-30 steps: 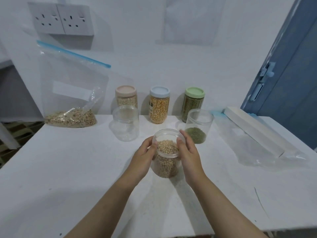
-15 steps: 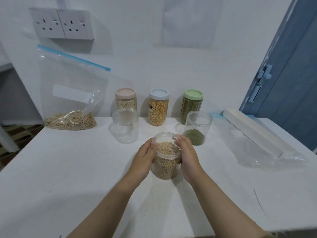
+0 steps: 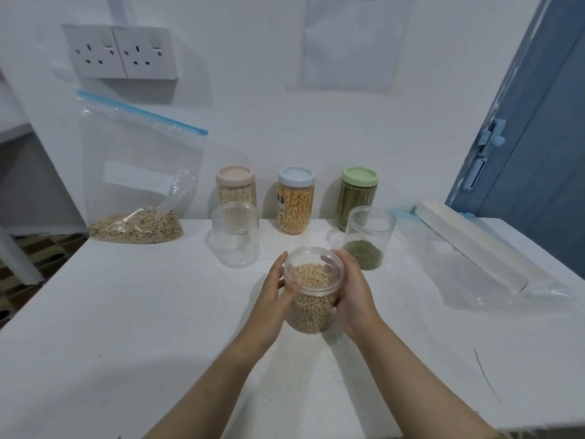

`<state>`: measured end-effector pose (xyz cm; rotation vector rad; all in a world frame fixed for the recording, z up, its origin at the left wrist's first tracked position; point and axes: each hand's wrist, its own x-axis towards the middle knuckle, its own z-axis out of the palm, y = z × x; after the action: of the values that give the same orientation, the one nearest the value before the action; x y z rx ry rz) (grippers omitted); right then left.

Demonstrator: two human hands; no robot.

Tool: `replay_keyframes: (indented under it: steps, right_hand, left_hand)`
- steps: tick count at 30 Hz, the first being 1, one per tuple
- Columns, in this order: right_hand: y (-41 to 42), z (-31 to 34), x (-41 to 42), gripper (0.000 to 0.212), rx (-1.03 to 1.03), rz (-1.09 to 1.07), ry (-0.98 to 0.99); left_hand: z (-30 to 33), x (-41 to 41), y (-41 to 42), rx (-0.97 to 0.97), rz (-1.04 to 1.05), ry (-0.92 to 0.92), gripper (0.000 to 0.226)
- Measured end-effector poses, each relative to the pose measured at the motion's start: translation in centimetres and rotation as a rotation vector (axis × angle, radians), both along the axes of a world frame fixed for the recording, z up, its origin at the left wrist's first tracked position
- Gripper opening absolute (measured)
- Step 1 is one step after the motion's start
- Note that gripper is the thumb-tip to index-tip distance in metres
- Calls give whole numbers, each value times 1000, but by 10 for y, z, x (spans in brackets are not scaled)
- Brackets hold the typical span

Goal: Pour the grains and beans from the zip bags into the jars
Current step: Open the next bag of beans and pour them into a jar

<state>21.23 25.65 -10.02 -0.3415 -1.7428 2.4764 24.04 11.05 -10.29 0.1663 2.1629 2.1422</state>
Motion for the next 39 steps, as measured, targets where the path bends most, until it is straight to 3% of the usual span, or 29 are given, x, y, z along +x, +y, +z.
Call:
replay_keyframes:
  steps: [4, 11, 14, 18, 22, 25, 29, 39]
  right_hand:
    - [2, -8, 0, 21, 13, -3, 26]
    - [3, -10, -4, 48, -104, 1, -17]
    - [3, -12, -3, 32, -37, 13, 22]
    - [3, -8, -2, 34, -80, 24, 21]
    - [4, -8, 0, 26, -54, 41, 38]
    - [5, -5, -1, 27, -63, 47, 56]
    - [5, -8, -1, 34, -100, 33, 19]
    - [6, -2, -1, 10, -153, 56, 37]
  left_hand:
    - [-1, -5, 0, 8, 50, -28, 39]
    - [-6, -18, -3, -73, 41, -7, 43]
    - [-2, -24, -5, -127, 69, -33, 47]
    - [8, -26, -2, -102, 115, -65, 38]
    - [7, -27, 0, -20, 89, -109, 47]
    - [-3, -24, 0, -32, 60, -46, 29]
    - [-2, -30, 1, -74, 106, -56, 31]
    - [1, -18, -1, -67, 90, 4, 28]
